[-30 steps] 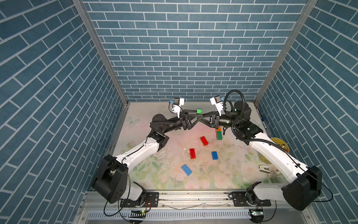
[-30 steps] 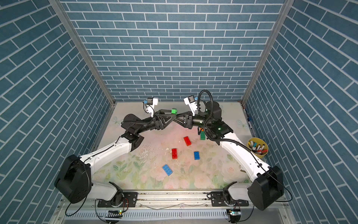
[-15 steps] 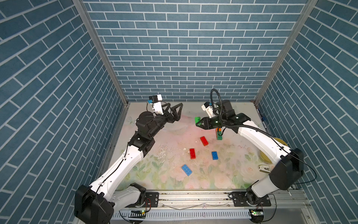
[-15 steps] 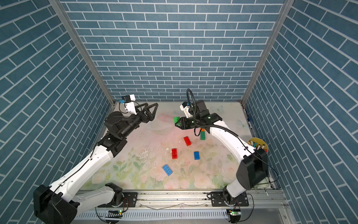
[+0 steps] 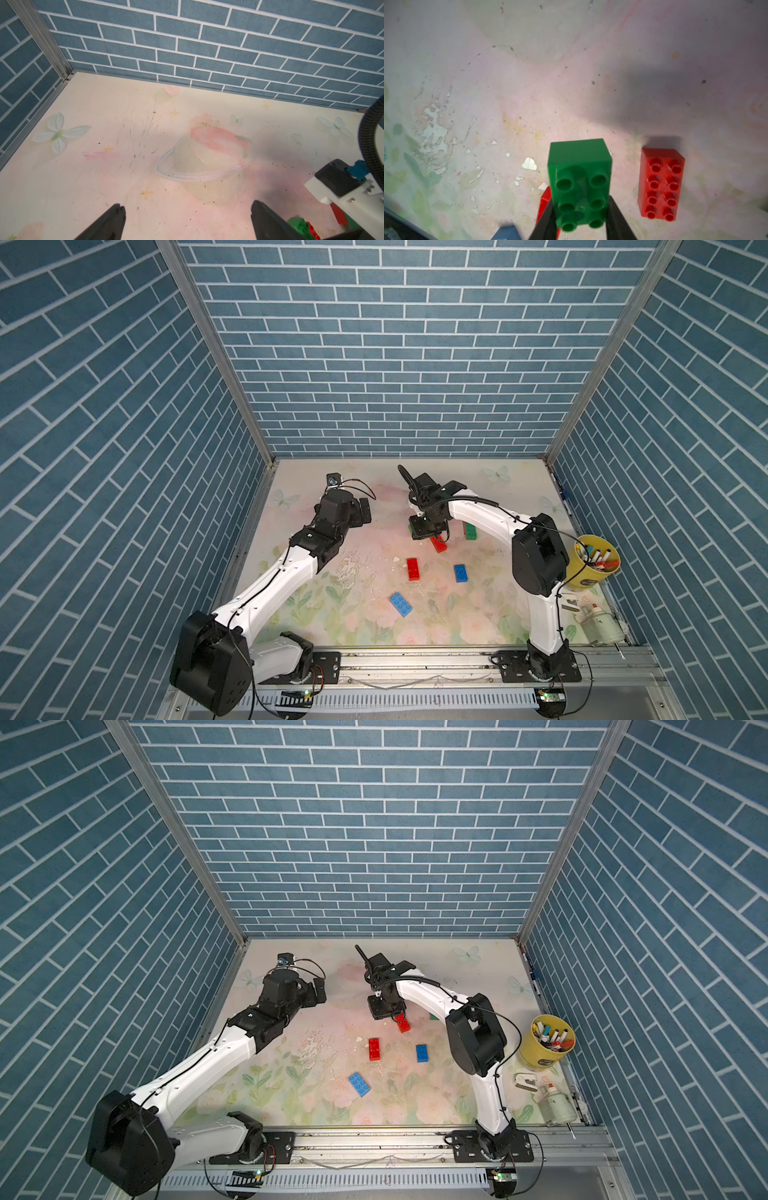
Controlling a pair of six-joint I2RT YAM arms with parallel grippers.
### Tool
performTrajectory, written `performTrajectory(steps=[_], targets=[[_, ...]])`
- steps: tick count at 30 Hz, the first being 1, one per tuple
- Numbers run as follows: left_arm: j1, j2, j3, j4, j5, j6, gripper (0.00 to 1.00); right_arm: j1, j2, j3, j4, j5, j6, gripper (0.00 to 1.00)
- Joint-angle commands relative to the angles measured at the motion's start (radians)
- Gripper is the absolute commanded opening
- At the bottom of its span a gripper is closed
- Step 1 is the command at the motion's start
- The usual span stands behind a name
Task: Assemble a rectangle with lego
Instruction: Pick up the lego brick from the center of the board, then place the lego brick at the center of the board.
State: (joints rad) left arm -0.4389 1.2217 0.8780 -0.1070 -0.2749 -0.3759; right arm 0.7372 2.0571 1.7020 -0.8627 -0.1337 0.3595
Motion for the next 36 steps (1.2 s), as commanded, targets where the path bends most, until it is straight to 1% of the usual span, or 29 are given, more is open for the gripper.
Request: performTrajectory(steps=[1,7,13,18,28,30,32,36], targets=[[0.003,0.005,-0.019,0.009,-0.021,0.015,1.0,0.002,0.043,0.035,-0.07,0.066,0.014,0.22],[0.002,0.002,-0.029,0.012,-0.019,0.017,1.0,0.003,0.111,0.075,-0.078,0.097,0.051,0.23],[0.003,0.014,-0.037,0.003,-0.037,0.014,1.0,0.002,0.174,0.104,-0.086,0.093,0.065,0.25],[0.005,0.021,-0.034,0.001,-0.027,0.016,1.0,0.002,0.191,0.114,-0.094,0.088,0.067,0.33],[0.007,0.02,-0.034,0.002,-0.014,0.015,1.0,0.002,0.143,0.123,-0.122,0.089,0.054,0.52],[0.007,0.019,-0.035,0.004,-0.004,0.017,1.0,0.001,0.098,0.129,-0.136,0.092,0.043,0.53],[0.008,0.013,-0.041,0.015,0.023,0.027,1.0,-0.002,0.073,0.132,-0.159,0.105,0.026,0.54],[-0.006,0.0,-0.08,0.083,0.131,0.067,1.0,-0.029,0.018,0.103,-0.199,0.138,-0.028,0.55]])
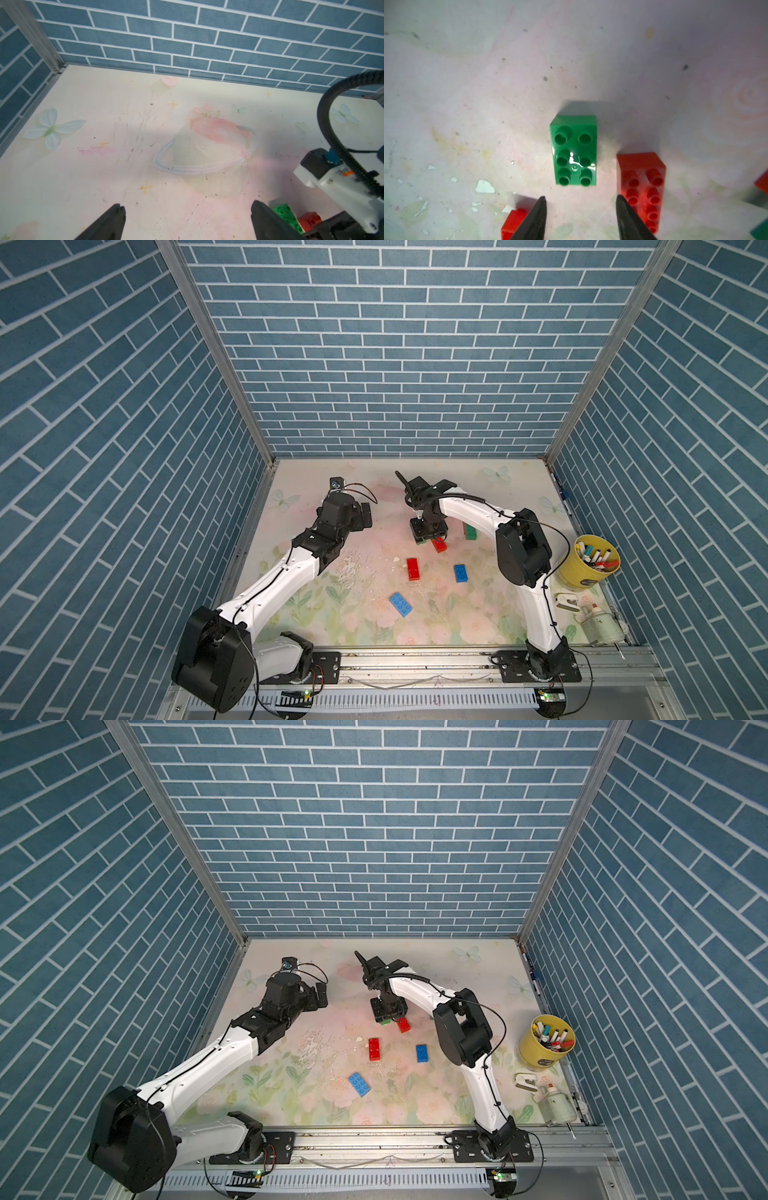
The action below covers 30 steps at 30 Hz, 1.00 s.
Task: Assemble a rectangle with lego
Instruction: Place the lego brick at the center of the board, then pick up the lego brick from the center of the board.
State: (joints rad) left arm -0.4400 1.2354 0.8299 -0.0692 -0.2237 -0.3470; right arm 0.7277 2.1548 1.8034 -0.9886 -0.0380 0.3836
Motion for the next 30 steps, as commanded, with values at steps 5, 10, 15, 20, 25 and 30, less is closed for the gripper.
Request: performTrajectory(steps=[5,10,15,20,25,30], targets=[[-0.054,-0.019,-0.069,0.104,0.158,0.075,1.0,-0.08,-0.135,-0.11,-0.049,0.023,-0.106,0.55],[-0.057,-0.005,-0.061,0.1,0.193,0.077,1.0,-0.1,-0.12,-0.152,-0.02,-0.033,-0.15,0.56],[-0.057,0.007,-0.057,0.093,0.19,0.077,1.0,-0.1,-0.084,-0.145,-0.008,-0.045,-0.16,0.56],[-0.058,0.012,-0.054,0.089,0.184,0.076,1.0,-0.099,-0.059,-0.143,0.005,-0.095,-0.162,0.56],[-0.057,0.025,-0.043,0.076,0.181,0.075,1.0,-0.095,-0.019,-0.137,0.003,-0.086,-0.167,0.56],[-0.057,0.025,-0.04,0.07,0.177,0.075,1.0,-0.096,0.005,-0.126,0.007,-0.056,-0.135,0.46]])
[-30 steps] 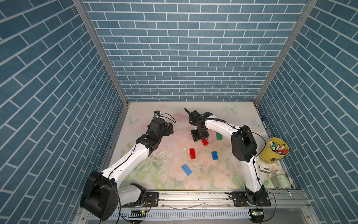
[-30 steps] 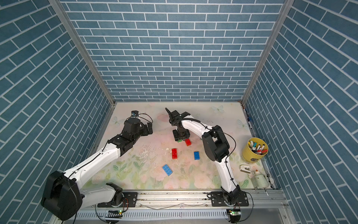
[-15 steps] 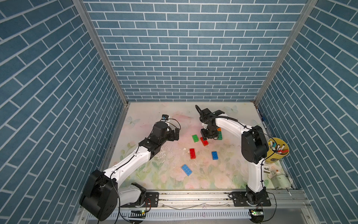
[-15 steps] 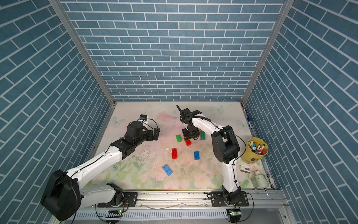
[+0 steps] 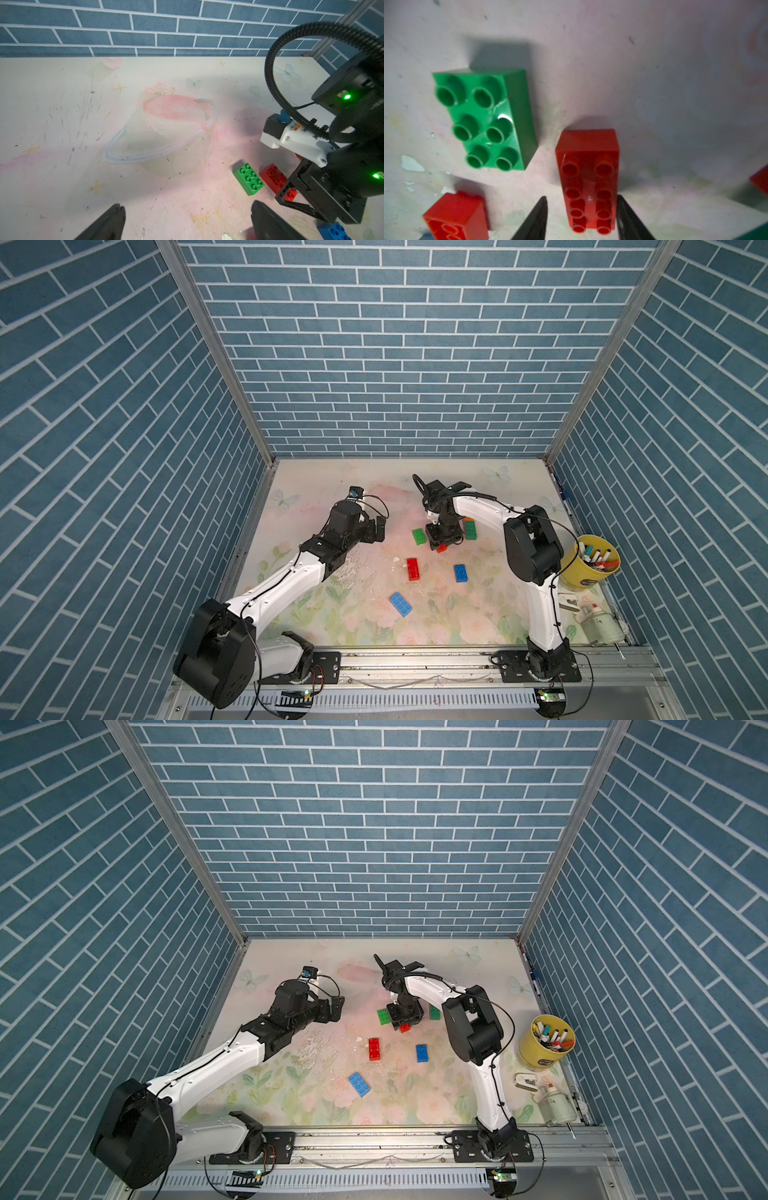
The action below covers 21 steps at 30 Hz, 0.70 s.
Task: Assemble a rectangle with lego
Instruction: Pick up the lego brick from the center of the board.
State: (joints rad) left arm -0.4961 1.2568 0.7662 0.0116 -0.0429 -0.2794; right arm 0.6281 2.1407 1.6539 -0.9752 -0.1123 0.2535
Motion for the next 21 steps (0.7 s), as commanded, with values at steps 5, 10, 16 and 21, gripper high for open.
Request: performTrajectory(steps=[5,10,16,21], targets=[[-0.001,-0.002,0.028,-0.02,-0.014,0.002,1.0,0.002,0.01,0.042,-0.003,0.072,0.109,0.29],[-0.001,-0.006,0.036,-0.043,-0.059,-0.013,1.0,-0.007,-0.043,0.042,0.001,0.16,0.363,0.21],[-0.001,-0.017,0.051,-0.066,-0.063,-0.035,1.0,-0.036,-0.099,0.019,0.055,0.198,0.7,0.22],[-0.002,-0.066,0.041,-0.04,-0.01,-0.058,1.0,-0.038,-0.089,0.023,0.052,0.226,0.954,0.22]])
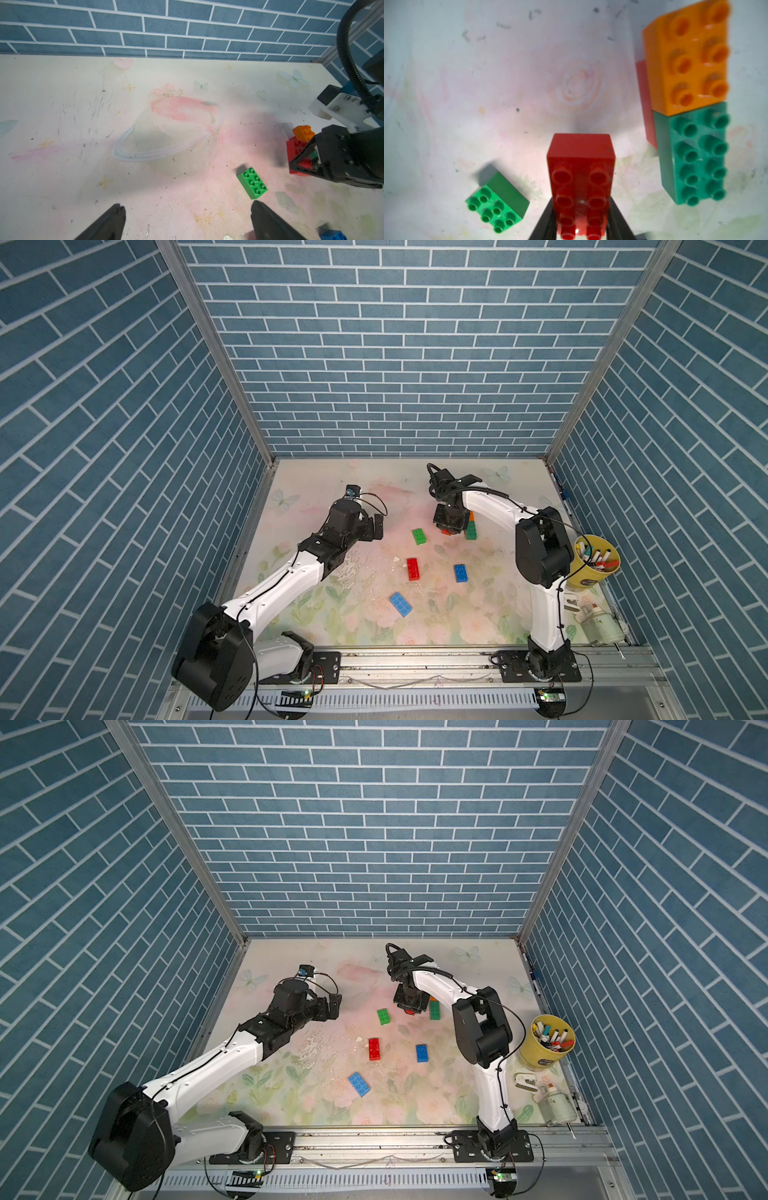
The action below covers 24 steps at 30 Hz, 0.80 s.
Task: Assemble a rectangle with lego
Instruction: Pick up the lego brick from the center of the board, then place the lego brick at the center of the board.
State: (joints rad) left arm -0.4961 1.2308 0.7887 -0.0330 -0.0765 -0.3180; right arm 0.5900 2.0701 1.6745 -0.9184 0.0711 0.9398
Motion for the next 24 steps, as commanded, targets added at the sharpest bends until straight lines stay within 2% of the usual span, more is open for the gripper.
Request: performTrajectory(steps=[1,6,10,13,19,24], targets=[[-0.001,-0.05,0.02,0.003,0.022,-0.021,1.0,0.001,-0.011,0.004,-0.012,0.035,0.315,0.22],[-0.001,-0.097,0.006,0.019,0.034,-0.032,1.0,0.002,0.031,0.021,-0.025,-0.015,0.474,0.22],[-0.001,-0.113,-0.007,0.033,0.044,-0.039,1.0,0.008,0.013,-0.014,-0.003,0.005,0.6,0.22],[-0.001,-0.111,-0.003,0.029,0.051,-0.04,1.0,0.018,0.011,-0.028,0.027,0.014,0.646,0.22],[-0.001,-0.117,-0.002,0.03,0.063,-0.039,1.0,0.05,0.08,0.018,0.021,-0.043,0.691,0.22],[-0.001,-0.119,-0.003,0.03,0.069,-0.042,1.0,0.059,0.079,-0.022,0.068,-0.047,0.74,0.22]])
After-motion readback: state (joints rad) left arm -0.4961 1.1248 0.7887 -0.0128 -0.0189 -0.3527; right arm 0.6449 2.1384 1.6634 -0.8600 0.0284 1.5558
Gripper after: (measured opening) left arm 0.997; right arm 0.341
